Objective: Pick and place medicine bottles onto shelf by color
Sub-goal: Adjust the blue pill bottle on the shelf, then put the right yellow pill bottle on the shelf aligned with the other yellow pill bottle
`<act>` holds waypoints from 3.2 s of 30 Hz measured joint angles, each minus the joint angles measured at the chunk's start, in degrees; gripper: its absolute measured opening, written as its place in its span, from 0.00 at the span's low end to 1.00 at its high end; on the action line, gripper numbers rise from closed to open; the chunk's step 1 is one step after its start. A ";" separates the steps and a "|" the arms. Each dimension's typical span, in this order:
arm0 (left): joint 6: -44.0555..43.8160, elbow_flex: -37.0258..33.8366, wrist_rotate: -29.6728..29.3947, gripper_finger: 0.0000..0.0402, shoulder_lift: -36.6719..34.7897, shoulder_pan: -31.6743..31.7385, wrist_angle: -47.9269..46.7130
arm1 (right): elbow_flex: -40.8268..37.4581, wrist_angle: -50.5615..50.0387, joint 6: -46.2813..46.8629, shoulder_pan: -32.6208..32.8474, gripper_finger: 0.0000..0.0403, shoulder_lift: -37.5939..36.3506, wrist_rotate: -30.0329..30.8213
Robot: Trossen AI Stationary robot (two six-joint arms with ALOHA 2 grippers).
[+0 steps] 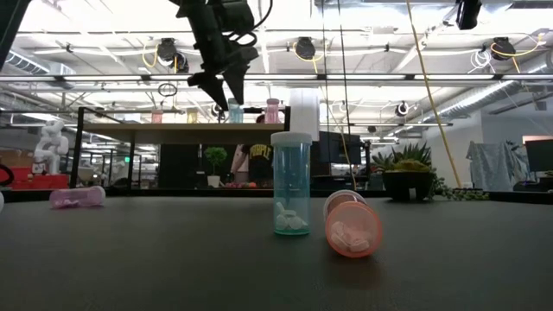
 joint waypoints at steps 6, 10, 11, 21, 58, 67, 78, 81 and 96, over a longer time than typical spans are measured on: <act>0.40 0.00 0.63 0.50 0.00 0.27 -0.01 | 0.00 -0.07 0.63 0.00 0.44 -0.67 -0.24; 0.64 0.00 1.57 0.45 0.00 0.08 0.00 | 0.00 -0.05 0.63 0.02 0.44 -1.54 -0.26; 0.85 0.00 1.56 0.43 0.00 0.03 -0.01 | 0.00 -0.05 0.61 0.02 0.44 -1.75 -0.26; 3.02 0.00 1.48 0.38 0.00 0.82 2.30 | 0.00 -0.07 0.59 0.15 0.44 -2.99 -0.46; 8.97 0.90 -0.03 0.39 -0.52 2.21 6.28 | -0.02 -6.26 -0.28 0.13 0.44 -7.15 -1.82; 10.97 13.64 -0.03 0.39 -0.66 1.29 5.92 | -0.02 -14.18 -1.01 -1.03 0.44 -7.03 -1.45; 16.46 25.80 -0.03 0.38 -0.74 1.41 7.95 | -0.02 -16.60 -8.73 -8.39 0.44 -4.27 -1.67; 19.94 25.94 0.03 0.38 -0.68 3.36 12.32 | -0.02 -13.68 -9.54 -12.18 0.44 -3.23 -1.74; 27.19 22.96 31.38 0.38 -0.33 17.38 50.92 | 0.02 7.39 -16.81 -31.78 0.44 1.15 -1.77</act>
